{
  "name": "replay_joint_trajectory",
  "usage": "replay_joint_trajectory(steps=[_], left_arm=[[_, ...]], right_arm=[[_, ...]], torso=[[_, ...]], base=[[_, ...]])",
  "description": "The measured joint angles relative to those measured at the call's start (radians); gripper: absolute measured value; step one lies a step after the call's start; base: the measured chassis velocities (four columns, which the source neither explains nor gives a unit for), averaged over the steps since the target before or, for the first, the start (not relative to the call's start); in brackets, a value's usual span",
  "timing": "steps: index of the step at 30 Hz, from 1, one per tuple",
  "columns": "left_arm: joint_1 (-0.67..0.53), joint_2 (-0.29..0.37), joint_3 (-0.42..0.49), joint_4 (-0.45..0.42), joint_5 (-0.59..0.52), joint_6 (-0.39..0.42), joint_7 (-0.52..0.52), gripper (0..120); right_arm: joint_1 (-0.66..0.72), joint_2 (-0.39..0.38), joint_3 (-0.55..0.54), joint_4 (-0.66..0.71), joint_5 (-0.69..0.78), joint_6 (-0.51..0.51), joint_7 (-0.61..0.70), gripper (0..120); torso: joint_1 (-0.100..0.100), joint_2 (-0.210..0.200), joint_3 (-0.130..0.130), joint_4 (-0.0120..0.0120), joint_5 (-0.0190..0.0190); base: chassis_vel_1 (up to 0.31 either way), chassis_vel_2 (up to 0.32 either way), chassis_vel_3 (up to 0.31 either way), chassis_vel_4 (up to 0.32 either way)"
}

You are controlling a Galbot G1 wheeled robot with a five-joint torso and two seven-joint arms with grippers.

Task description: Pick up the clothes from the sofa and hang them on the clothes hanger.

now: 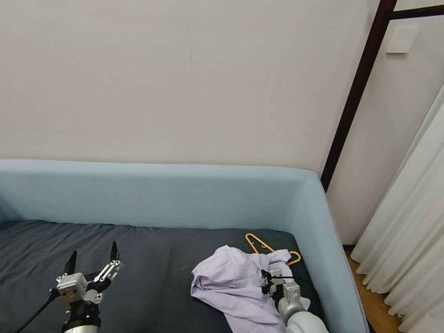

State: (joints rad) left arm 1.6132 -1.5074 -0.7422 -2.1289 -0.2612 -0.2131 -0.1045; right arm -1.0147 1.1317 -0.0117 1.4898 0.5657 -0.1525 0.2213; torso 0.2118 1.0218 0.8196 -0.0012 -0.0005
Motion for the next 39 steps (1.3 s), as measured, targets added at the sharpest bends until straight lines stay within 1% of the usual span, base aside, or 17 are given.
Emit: replay_joint_trajectory(steps=[2,6,7,10,11,14,15,20,21,23,26,27,30,31,35,36,39], left_arm=[[-0.001,0.0,0.001,0.0,0.0,0.0,0.0,100],[-0.018,-0.002,0.009,0.008,-0.003,0.0,-0.005,100],[-0.018,-0.002,0.009,0.008,-0.003,0.0,-0.005,100],[-0.029,-0.005,0.019,0.02,-0.004,-0.001,-0.007,100],[-0.029,-0.005,0.019,0.02,-0.004,-0.001,-0.007,100],[-0.035,-0.003,0.022,0.024,-0.005,-0.001,-0.008,100],[-0.035,-0.003,0.022,0.024,-0.005,-0.001,-0.008,100],[-0.032,0.004,0.021,0.02,-0.009,-0.002,-0.009,100],[-0.032,0.004,0.021,0.02,-0.009,-0.002,-0.009,100],[-0.029,0.008,0.017,0.015,-0.011,-0.002,-0.01,100],[-0.028,0.014,0.009,0.009,-0.02,-0.002,-0.011,100],[-0.028,0.014,0.009,0.009,-0.02,-0.002,-0.011,100],[-0.028,0.014,0.004,0.005,-0.025,-0.001,-0.012,100],[-0.028,0.014,0.004,0.005,-0.025,-0.001,-0.012,100],[-0.029,0.009,-0.001,-0.002,-0.026,0.0,-0.013,100],[-0.029,0.009,-0.001,-0.002,-0.026,0.0,-0.013,100],[-0.029,0.006,-0.006,-0.006,-0.027,0.001,-0.013,100]], right_arm=[[-0.002,-0.002,0.002,0.009,0.006,0.001,0.0,0],[-0.008,-0.031,0.035,0.123,0.08,0.003,0.0,0],[-0.008,-0.031,0.035,0.123,0.08,0.003,0.0,0],[-0.001,-0.063,0.06,0.212,0.132,0.012,-0.006,0],[-0.001,-0.063,0.06,0.212,0.132,0.012,-0.006,0],[0.021,-0.095,0.081,0.28,0.154,0.077,-0.059,0],[0.021,-0.095,0.081,0.28,0.154,0.077,-0.059,0],[0.11,-0.161,0.105,0.353,0.208,0.222,-0.149,0],[0.11,-0.161,0.105,0.353,0.208,0.222,-0.149,0],[0.171,-0.185,0.107,0.366,0.259,0.266,-0.165,0],[0.274,-0.222,0.097,0.368,0.336,0.304,-0.177,0],[0.274,-0.222,0.097,0.368,0.336,0.304,-0.177,0],[0.386,-0.253,0.078,0.35,0.413,0.328,-0.196,0],[0.386,-0.253,0.078,0.35,0.413,0.328,-0.196,0],[0.559,-0.287,0.025,0.287,0.548,0.343,-0.245,0],[0.559,-0.287,0.025,0.287,0.548,0.343,-0.245,0],[0.666,-0.289,-0.015,0.243,0.639,0.352,-0.307,0]], torso=[[0.0,0.0,0.0,0.0,0.0],[0.0,0.0,0.0,0.0002,0.0],[0.0,0.0,0.0,0.0002,0.0],[0.0,0.0,0.0,-0.0001,-0.0001],[0.0,0.0,0.0,-0.0001,-0.0001],[0.0,0.0,0.0,0.0001,0.0],[0.0,0.0,0.0,0.0001,0.0],[0.0,0.0,0.0,-0.0001,0.0],[0.0,0.0,0.0,-0.0001,0.0],[0.0,0.0,0.0,0.0001,0.0],[0.0,0.0,0.0,0.0,-0.0001],[0.0,0.0,0.0,0.0,-0.0001],[0.0,0.0,0.0,0.0,0.0001],[0.0,0.0,0.0,0.0,0.0001],[0.0,0.0,0.0,0.0,0.0],[0.0,0.0,0.0,0.0,0.0],[0.0,0.0,0.0,0.0,0.0]], base=[[0.0,0.0,0.0,0.0],[0.0,0.0,0.0,0.0],[0.0,0.0,0.0,0.0],[0.0,0.0,0.0,0.0],[0.0,0.0,0.0,0.0],[0.0,0.0,0.0,0.0],[0.0,0.0,0.0,0.0],[0.0,0.0,0.0,0.0],[0.0,0.0,0.0,0.0],[0.0,0.0,0.0,0.0],[0.0,0.0,0.0,0.0],[0.0,0.0,0.0,0.0],[0.0,0.0,0.0,0.0],[0.0,0.0,0.0,0.0],[0.0,0.0,0.0,0.0],[0.0,0.0,0.0,0.0],[0.0,0.0,0.0,0.0]])
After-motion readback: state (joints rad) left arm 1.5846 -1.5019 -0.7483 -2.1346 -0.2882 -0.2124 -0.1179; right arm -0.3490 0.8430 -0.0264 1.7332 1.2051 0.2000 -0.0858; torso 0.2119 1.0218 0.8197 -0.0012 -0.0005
